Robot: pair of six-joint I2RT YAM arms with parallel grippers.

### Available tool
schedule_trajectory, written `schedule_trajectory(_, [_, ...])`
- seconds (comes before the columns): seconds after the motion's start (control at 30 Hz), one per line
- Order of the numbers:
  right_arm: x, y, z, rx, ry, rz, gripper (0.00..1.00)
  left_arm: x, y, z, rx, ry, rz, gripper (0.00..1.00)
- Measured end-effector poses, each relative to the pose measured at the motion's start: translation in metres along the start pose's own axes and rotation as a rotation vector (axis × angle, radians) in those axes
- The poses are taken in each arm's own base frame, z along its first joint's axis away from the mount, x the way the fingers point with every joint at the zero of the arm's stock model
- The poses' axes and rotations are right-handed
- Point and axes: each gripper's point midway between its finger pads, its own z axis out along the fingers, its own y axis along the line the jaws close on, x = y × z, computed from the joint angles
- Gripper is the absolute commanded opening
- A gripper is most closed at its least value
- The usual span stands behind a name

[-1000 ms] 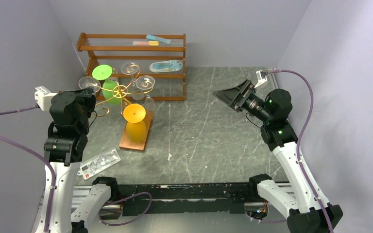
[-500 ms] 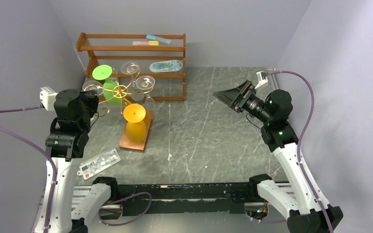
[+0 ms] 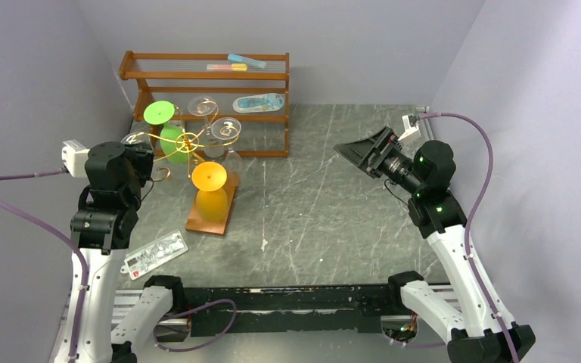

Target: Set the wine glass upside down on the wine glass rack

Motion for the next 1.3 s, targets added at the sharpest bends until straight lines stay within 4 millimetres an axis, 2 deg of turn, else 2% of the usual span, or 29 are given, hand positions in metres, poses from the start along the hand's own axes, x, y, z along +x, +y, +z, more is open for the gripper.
schedule_trajectory(0.17, [-0.001, -0.006, 0.0, 0.032, -0.009, 0.001, 0.8, -0.003, -0.001, -0.002, -0.003, -0.007, 0.004, 0.55])
schedule_trajectory(0.33, [-0.006, -0.008, -0.002, 0.069, -0.024, -0.014, 0.81, -0.016, -0.018, -0.015, 0.041, -0.024, 0.03, 0.72])
schedule_trajectory(0.47, [-0.012, -0.008, -0.002, 0.092, -0.04, -0.038, 0.82, -0.032, -0.037, -0.034, 0.097, -0.049, 0.051, 0.8])
schedule_trajectory(0.6, [-0.017, -0.015, -0.001, 0.134, -0.052, -0.064, 0.82, -0.044, -0.045, -0.05, 0.139, -0.07, 0.089, 0.82])
schedule_trajectory(0.73, [-0.029, -0.026, -0.001, 0.214, -0.083, -0.116, 0.83, -0.048, -0.059, -0.06, 0.219, -0.074, 0.212, 0.87])
schedule_trajectory(0.83, [-0.041, -0.04, -0.005, 0.298, -0.128, -0.174, 0.84, -0.038, -0.081, -0.068, 0.359, -0.036, 0.369, 0.91])
schedule_trajectory(1.07, [-0.075, -0.09, -0.024, 0.605, -0.262, -0.28, 0.86, -0.004, -0.123, -0.086, 0.662, 0.091, 0.67, 0.96])
schedule_trajectory(1.3, [-0.098, -0.139, -0.057, 0.941, -0.37, -0.311, 0.86, 0.029, -0.132, -0.098, 0.865, 0.208, 0.815, 0.96])
